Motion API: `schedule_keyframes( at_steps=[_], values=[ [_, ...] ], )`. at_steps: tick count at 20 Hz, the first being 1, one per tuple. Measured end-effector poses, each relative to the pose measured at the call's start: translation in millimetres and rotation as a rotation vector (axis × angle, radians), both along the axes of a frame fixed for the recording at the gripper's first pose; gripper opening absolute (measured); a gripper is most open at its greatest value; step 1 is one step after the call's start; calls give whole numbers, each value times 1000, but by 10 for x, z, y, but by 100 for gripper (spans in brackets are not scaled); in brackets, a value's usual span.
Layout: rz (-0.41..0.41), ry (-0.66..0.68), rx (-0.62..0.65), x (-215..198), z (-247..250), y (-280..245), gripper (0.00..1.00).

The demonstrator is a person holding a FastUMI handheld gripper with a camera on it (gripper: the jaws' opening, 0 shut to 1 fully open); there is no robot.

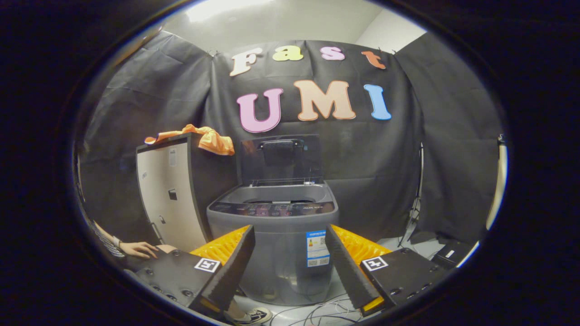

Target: Put the clothes into the washing machine and then close the washing machine lid.

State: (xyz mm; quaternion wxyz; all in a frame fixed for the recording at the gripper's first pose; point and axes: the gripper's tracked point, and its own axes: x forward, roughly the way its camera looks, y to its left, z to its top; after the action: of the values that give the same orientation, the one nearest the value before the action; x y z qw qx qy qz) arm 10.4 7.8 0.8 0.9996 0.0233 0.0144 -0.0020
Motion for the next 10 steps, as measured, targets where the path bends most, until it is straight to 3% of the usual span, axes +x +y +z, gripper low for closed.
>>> schedule_keyframes(
  at_steps=[6,10],
  values=[
    [74,-121,-21,557,968,621,97],
    [210,-163,-32,1204,1686,1382,97]
  ],
)
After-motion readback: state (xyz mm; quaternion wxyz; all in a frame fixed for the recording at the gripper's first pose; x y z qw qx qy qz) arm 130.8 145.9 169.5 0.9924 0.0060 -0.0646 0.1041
